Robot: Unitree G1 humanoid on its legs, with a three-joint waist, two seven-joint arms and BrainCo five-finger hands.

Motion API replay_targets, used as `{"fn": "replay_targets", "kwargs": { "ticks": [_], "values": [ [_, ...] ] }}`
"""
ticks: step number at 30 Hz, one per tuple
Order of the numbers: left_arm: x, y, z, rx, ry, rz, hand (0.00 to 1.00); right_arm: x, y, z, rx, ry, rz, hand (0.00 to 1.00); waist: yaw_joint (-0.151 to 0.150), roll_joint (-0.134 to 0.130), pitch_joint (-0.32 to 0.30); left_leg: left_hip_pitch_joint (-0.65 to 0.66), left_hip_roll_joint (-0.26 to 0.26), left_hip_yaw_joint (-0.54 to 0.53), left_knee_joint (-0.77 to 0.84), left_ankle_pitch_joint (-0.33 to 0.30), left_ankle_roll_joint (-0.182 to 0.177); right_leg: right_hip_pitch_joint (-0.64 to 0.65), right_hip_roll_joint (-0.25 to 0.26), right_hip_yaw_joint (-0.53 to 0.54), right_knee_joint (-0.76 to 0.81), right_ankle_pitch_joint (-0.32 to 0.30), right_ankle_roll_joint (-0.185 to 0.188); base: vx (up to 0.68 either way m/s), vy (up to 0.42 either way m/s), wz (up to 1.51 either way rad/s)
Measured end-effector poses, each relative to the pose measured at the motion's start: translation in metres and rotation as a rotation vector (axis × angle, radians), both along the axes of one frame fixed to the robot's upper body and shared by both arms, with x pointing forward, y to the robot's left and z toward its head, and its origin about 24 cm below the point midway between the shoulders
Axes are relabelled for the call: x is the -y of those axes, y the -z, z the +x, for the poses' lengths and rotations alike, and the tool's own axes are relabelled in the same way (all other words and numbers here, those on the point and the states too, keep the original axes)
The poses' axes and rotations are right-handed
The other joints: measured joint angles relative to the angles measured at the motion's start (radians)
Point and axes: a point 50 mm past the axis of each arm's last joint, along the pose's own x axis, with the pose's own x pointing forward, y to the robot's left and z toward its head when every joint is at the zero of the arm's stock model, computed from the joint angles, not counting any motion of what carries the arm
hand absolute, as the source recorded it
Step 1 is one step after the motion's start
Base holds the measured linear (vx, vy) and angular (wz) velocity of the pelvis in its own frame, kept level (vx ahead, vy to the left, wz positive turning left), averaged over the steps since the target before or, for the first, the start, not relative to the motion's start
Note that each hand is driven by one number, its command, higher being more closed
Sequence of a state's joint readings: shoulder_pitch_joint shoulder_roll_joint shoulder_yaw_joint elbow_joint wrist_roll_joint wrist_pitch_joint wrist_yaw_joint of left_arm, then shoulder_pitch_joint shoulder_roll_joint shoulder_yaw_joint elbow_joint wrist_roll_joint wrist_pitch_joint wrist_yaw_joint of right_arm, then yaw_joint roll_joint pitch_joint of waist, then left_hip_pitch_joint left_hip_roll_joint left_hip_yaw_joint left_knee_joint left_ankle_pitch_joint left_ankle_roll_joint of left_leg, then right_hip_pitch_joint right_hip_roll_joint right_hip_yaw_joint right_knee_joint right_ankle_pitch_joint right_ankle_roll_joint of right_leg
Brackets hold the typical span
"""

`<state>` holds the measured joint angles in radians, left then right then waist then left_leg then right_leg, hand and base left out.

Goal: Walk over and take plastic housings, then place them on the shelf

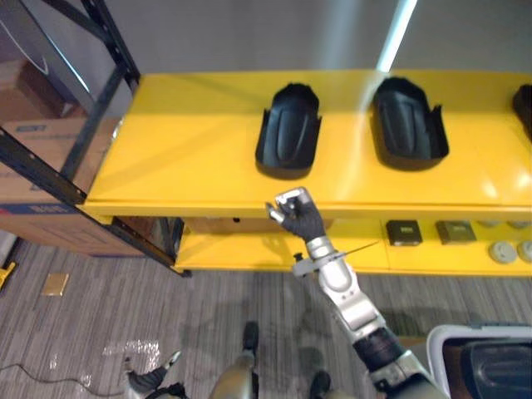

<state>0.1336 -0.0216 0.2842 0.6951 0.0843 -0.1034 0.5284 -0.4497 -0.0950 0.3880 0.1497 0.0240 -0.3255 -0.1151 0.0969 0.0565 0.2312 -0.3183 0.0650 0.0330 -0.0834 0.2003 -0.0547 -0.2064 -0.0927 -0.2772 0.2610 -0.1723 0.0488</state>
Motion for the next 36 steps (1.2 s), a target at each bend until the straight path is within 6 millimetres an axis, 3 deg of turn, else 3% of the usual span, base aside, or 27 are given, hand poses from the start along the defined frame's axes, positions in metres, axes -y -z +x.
{"fn": "replay_targets", "kwargs": {
  "ticks": [5,9,15,22,36],
  "values": [
    [0.014,-0.017,0.047,0.118,0.221,0.003,0.00,-0.008,-0.030,0.020,0.070,0.011,-0.023,1.00,0.001,0.030,0.080,-0.042,0.010,0.032,0.001,0.039,-0.018,-0.112,-0.010,0.041,0.116,-0.015,-0.001,-0.05,-0.047,-0.22],
    [0.029,-0.019,0.061,0.146,0.339,-0.031,0.00,-0.006,-0.048,0.034,0.096,0.054,-0.008,1.00,0.000,0.041,0.104,-0.052,0.010,0.032,0.001,0.044,-0.013,-0.129,-0.011,0.044,0.134,-0.023,-0.001,0.05,-0.045,-0.02],
    [0.036,-0.008,0.056,0.085,0.396,-0.077,0.00,-0.008,-0.086,0.047,0.176,0.083,0.021,1.00,0.003,0.058,0.145,-0.066,0.008,0.016,0.001,0.048,-0.011,-0.147,-0.016,0.030,0.165,-0.049,-0.008,0.05,-0.058,0.08],
    [0.039,-0.002,0.053,0.055,0.419,-0.112,0.00,-0.009,-0.104,0.049,0.204,0.080,0.057,1.00,0.016,0.062,0.150,-0.078,-0.001,0.002,0.001,0.047,-0.012,-0.157,-0.026,0.015,0.187,-0.077,-0.010,0.06,-0.068,0.10],
    [0.041,-0.005,0.061,0.084,0.419,-0.148,0.00,-0.026,-0.111,0.049,0.173,0.028,0.094,1.00,0.029,0.062,0.150,-0.086,-0.003,-0.001,0.001,0.045,-0.010,-0.149,-0.025,0.007,0.165,-0.075,-0.008,0.01,-0.012,0.01]
  ]
}}
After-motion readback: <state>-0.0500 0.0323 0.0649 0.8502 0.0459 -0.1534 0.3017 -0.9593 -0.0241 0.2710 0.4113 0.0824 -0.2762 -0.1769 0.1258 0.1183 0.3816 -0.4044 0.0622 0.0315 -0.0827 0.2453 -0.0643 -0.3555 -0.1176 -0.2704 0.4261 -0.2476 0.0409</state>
